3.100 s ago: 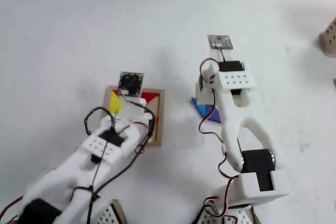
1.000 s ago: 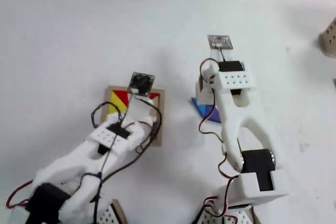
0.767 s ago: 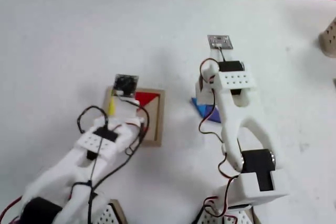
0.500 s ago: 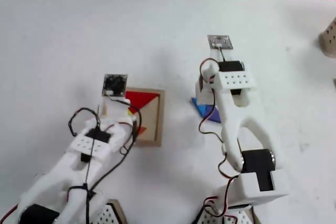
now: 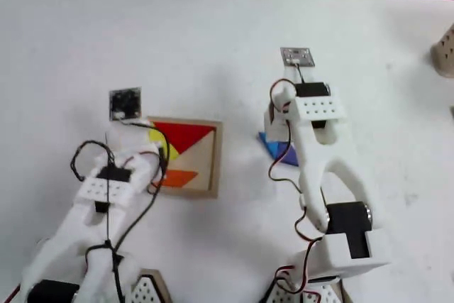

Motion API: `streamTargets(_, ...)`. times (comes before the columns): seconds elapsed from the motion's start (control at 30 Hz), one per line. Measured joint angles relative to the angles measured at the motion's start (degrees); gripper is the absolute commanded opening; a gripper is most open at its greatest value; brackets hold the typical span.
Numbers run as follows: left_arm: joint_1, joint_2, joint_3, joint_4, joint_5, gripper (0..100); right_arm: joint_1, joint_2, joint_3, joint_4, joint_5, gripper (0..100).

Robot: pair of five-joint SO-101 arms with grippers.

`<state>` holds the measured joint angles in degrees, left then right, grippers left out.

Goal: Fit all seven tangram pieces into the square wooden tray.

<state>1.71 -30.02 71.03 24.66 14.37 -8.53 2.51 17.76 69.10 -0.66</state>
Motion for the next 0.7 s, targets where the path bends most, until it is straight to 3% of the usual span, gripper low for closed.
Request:
streamTargets(0.23,-0.26,0.00,-2.11,0.00,-8.97,2,0.00,0.00,0.00,0.00,0.00,2.5)
streamTargets(0.5,3.08,1.32,-2.20,-1.49,-9.23,2,0.00,0.00,0.00,0.00,0.00,2.5)
streamTargets(0.7,3.78,12.48,-6.86,-3.16,-9.23,2,0.00,0.00,0.00,0.00,0.00,2.5)
